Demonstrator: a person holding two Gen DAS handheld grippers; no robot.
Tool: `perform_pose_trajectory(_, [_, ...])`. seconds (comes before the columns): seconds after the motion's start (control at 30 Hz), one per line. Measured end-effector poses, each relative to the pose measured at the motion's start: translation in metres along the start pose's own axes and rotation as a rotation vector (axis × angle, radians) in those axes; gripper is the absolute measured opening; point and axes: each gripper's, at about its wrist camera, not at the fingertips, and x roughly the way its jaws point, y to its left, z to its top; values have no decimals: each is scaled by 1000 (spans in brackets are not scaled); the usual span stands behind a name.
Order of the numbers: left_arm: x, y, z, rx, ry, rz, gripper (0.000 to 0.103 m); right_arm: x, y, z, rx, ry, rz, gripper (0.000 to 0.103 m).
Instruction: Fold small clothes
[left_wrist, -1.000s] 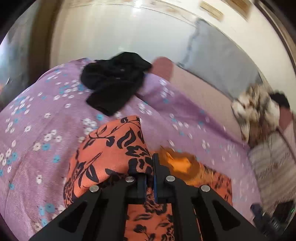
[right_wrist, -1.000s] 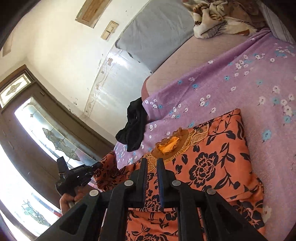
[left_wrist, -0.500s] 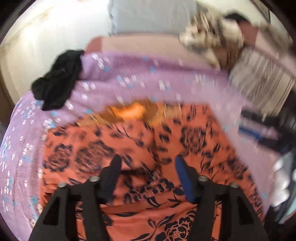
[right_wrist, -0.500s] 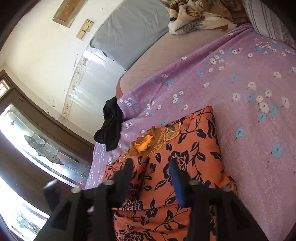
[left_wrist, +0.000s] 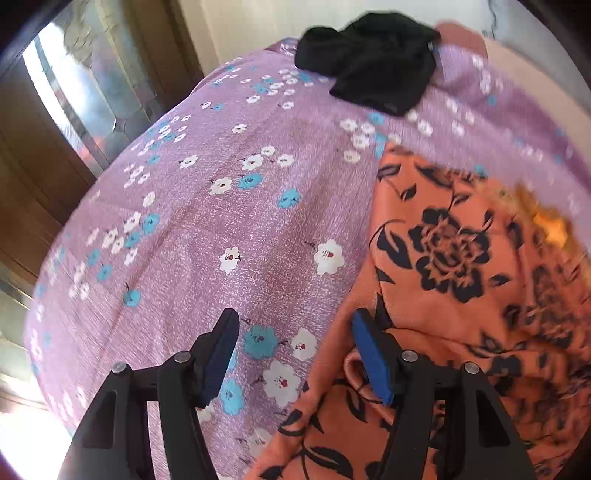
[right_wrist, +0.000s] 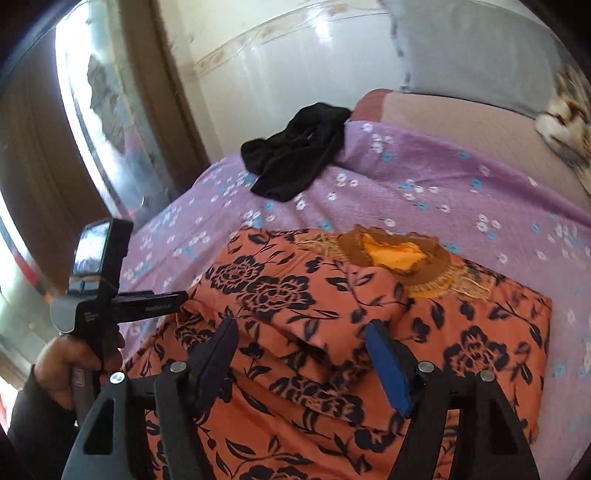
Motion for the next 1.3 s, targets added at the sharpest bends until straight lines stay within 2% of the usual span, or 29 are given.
perform_pose_trajectory(0.1, [1,-2,3,21,9,28,65,36,22,12,-72,70,-12,73])
perform_pose_trajectory(0.2, [8,14,7,-59,56,-47,65,69,26,17,-93,131,-32,70])
perform_pose_trajectory(0.33, [13,22,8,-79,78,-81,65,109,16,16,-52,204,-54,59])
perform_pose_trajectory(0.37, [12,22,8,-71,76,-80,65,116,14,15,-44,219,-58,52])
perform_pose_trajectory(0.43, [18,23,11,-61,76,-82,65,121,12,15,-33,215,-63,45])
perform_pose_trajectory(0.57, [20,25,13,-63,82,-98,65,109,-1,15,58,172,-20,21])
perform_pose_trajectory(0.67, [24,26,16,-72,86,-101,65,91,-23,9,174,112,17,12])
perform_pose_trajectory(0.8, [24,26,16,-64,80,-87,65,58,-69,-4,385,5,30,12])
perform_pose_trajectory(0.93, [20,23,14,-55,69,-57,65,15,-122,-32,561,-95,0,12])
perform_pose_trajectory(1.1, [8,19,15,-37,5,54,65,-40,-190,-74,731,-180,-76,12])
perform_pose_trajectory(1.2, [-6,15,16,-21,-66,125,65,-50,-225,-101,846,-153,-45,12])
perform_pose_trajectory(1.23, [-11,13,16,-16,-91,140,65,-50,-233,-110,887,-125,-39,16])
perform_pose_trajectory(1.3, [-20,9,16,-15,-134,132,65,-50,-241,-124,923,-61,-47,18])
